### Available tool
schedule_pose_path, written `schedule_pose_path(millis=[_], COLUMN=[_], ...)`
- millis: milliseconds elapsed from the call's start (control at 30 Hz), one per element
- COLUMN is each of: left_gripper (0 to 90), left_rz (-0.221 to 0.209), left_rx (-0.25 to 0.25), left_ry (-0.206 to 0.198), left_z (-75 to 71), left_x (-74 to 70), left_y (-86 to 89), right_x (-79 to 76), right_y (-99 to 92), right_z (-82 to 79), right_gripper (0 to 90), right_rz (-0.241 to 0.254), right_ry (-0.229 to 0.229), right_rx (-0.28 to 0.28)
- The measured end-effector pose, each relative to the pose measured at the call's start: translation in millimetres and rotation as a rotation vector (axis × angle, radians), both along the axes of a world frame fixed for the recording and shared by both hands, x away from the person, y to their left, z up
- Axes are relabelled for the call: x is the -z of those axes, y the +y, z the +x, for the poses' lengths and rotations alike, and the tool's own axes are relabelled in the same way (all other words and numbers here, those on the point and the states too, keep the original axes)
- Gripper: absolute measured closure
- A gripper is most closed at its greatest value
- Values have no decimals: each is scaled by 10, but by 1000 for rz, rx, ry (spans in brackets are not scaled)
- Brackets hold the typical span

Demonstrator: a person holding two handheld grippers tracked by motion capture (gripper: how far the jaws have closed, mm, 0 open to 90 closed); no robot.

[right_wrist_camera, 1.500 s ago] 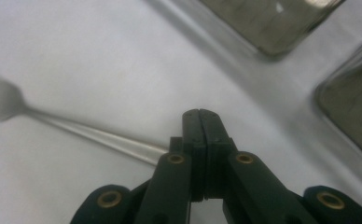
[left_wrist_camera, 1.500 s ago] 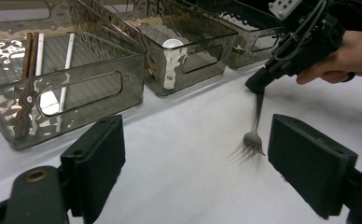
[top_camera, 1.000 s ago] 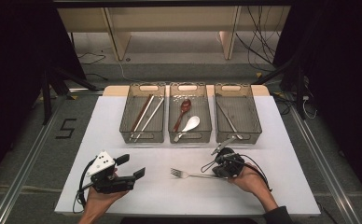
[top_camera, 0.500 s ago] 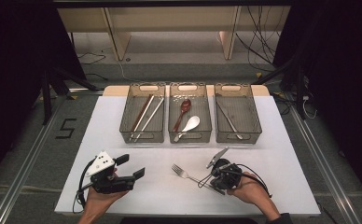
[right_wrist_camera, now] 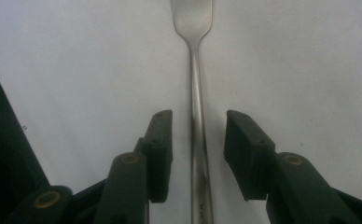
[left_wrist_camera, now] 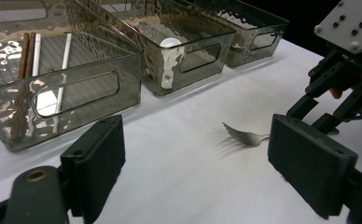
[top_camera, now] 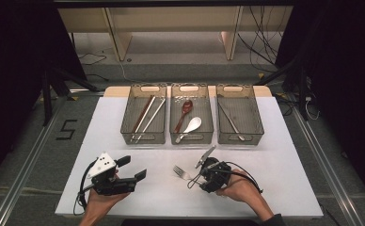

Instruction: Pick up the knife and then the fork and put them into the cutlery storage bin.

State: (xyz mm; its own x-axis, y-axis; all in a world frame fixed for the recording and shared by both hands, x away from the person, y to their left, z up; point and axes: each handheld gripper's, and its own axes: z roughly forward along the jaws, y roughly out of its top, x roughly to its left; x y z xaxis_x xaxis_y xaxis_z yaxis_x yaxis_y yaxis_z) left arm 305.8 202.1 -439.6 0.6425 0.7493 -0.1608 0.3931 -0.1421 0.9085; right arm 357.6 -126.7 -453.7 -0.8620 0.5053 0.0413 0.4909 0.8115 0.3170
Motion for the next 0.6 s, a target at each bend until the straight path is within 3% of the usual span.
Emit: schedule_pose_path(millis=[333,600], left_gripper=[186,186], left_rz=[2,0], left_rx=[0,1], left_ry=[-1,-1], left_z=[0,-3], left_x=[-1,-2], left_y=[-1,-4], right_x=[47,46], right_y=[67,86], right_z=[34,46], right_gripper=[734,801], right_rz=[-66,-83], right_ry=[4,13], right_rx=[-18,-24])
